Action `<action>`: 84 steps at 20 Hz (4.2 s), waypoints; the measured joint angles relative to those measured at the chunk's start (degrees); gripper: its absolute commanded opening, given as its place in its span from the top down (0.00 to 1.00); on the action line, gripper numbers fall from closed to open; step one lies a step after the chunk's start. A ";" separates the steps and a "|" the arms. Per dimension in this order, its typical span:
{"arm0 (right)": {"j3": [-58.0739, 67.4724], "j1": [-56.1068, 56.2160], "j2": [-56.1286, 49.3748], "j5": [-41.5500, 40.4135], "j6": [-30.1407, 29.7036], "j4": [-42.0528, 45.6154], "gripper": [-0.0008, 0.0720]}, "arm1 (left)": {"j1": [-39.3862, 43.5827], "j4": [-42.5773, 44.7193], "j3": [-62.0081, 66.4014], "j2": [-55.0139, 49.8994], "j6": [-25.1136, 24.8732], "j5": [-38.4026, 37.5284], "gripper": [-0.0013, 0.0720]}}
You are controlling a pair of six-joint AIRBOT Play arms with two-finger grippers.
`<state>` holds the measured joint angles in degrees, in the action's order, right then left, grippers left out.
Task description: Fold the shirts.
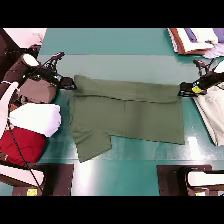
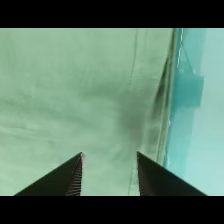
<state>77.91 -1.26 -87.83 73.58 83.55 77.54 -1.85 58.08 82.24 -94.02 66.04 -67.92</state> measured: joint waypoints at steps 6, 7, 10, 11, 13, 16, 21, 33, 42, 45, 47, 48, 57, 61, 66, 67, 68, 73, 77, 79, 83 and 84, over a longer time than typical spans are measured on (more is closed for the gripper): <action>-1.88 -2.10 4.33 7.32 -0.13 0.02 0.45 | -1.20 2.93 -3.21 4.11 5.09 -8.37 0.27; -3.43 -2.84 6.25 8.09 -0.22 0.02 0.45 | -1.27 2.95 -5.77 6.49 5.75 -9.07 0.27; -9.05 -5.11 12.46 8.90 -0.66 0.02 0.45 | -1.60 3.41 -17.25 15.52 7.39 -9.42 0.27; -10.82 -5.81 14.27 8.92 -0.81 0.02 0.45 | -1.60 3.41 -21.42 18.64 7.98 -9.25 0.27; -14.27 -7.23 17.53 8.74 -1.40 -0.87 0.45 | -1.62 2.67 -30.05 24.85 9.07 -9.07 0.27; -17.99 -9.31 20.85 7.61 -2.32 -4.31 0.45 | -1.68 -0.22 -41.11 32.17 9.81 -8.59 0.27; -20.31 -10.75 22.93 6.34 -3.04 -8.74 0.45 | -1.68 -4.28 -52.43 36.70 9.38 -5.77 0.27; -20.85 -11.10 23.41 6.93 -3.21 -10.47 0.45 | 2.78 -12.04 -57.92 37.79 6.25 2.82 0.94; -30.12 -19.82 26.67 11.69 -4.52 -5.03 0.06 | 7.48 -12.81 -55.71 37.81 6.01 3.34 0.94; -37.88 -26.27 27.91 10.47 -6.91 -5.14 0.29 | 7.58 -12.94 -55.01 37.81 5.97 3.19 0.94; -42.42 -29.59 27.52 9.18 -8.94 -6.86 0.29 | 7.65 -12.94 -54.80 37.81 5.95 3.21 0.94; -44.09 -30.60 27.04 8.52 -9.66 -7.87 0.30 | 7.67 -12.94 -54.73 37.81 5.95 3.30 0.94; -49.09 -33.07 23.21 3.08 -12.59 -15.45 0.96 | 7.67 -12.94 -54.62 37.81 5.92 3.89 0.94; -49.37 -31.01 24.76 3.54 -13.03 -14.69 0.96 | 7.67 -12.48 -53.92 38.16 5.97 1.14 0.95; -49.37 -26.84 37.81 9.77 -9.53 -6.60 0.96 | 7.67 -9.64 -53.09 46.84 9.25 -5.66 0.94; -49.35 -26.29 41.51 11.08 -8.31 -5.01 0.96 | 7.67 -9.03 -52.96 49.46 10.54 -7.54 0.94; -49.31 -25.97 44.87 12.31 -7.13 -4.00 0.97 | 7.67 -8.63 -52.74 51.65 11.76 -9.22 0.94; -44.35 -25.16 55.34 16.11 -3.10 -1.86 0.97 | 7.72 -7.41 -47.36 55.84 14.93 -11.50 0.94; -37.35 -24.79 51.30 14.38 -2.60 -4.57 0.97 | 7.72 -6.34 -41.03 50.93 13.68 -3.93 0.94; -34.14 -23.19 46.56 12.07 -2.67 -6.01 0.96 | 7.72 -6.03 -37.81 45.70 12.00 -0.59 0.94; -27.56 -16.94 34.67 6.40 -2.86 -7.28 0.96 | 7.72 -5.14 -31.54 33.94 9.66 5.49 0.94; -25.79 -15.39 31.71 5.05 -2.73 -7.41 0.96 | 7.72 -4.79 -30.05 31.32 9.44 6.73 0.94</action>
<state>52.12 -16.64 -56.12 78.63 80.82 70.13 5.87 53.30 52.18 -62.70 75.48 -61.19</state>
